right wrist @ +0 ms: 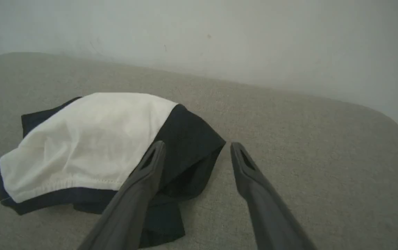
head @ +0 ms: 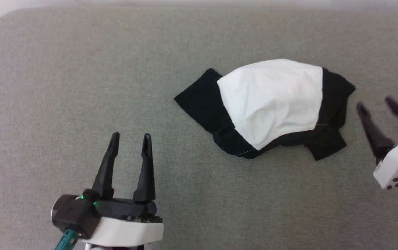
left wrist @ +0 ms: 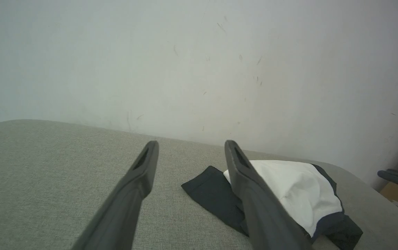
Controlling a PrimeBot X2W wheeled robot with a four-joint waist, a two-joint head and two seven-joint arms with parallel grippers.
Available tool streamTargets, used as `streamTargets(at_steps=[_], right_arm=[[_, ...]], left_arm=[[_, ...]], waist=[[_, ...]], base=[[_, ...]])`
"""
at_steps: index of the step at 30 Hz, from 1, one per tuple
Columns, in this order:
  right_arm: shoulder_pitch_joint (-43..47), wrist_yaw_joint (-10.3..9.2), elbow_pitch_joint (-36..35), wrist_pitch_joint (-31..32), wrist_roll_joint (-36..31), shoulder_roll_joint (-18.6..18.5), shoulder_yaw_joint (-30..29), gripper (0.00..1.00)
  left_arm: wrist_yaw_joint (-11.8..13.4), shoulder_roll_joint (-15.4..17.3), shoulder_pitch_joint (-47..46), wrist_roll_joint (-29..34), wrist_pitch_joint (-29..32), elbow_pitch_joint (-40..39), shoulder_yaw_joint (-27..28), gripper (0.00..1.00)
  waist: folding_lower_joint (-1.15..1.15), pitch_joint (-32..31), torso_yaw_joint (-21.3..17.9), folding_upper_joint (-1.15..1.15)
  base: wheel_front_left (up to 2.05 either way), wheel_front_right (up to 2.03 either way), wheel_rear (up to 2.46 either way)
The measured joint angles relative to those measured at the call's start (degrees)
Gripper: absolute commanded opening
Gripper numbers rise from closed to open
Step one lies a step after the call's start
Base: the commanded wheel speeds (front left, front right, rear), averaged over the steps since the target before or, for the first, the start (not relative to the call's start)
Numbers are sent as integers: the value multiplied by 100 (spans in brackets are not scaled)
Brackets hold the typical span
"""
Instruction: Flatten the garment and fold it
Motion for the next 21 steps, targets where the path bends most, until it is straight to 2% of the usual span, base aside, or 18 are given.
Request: streamTargets(at_steps=[6,16,18,19,21], right_arm=[[-10,0,592,938,424,-609,490,100],[-353,-1,1090,981,656,-1181,1357,100],[-459,-1,1139,991,713,-1267,1488,24],[-498,-1,1151,991,732,-1284,1516,0],[-570,-1,1165,979,735,-1296,1540,0]], left_arm=[[-177,-160,-196,127,0,112,8,100],[-315,-275,-339,209,0,199,-10,100],[-324,-285,-377,209,0,214,-20,100],[-324,-289,-402,209,0,216,-25,100],[-324,-293,-415,208,0,229,-14,100]], waist=[[0,326,149,0],[-1,748,511,0],[-1,804,572,0],[-1,825,595,0],[0,846,624,0]], base=[[0,0,0],[0,0,0],[0,0,0],[0,0,0],[0,0,0]])
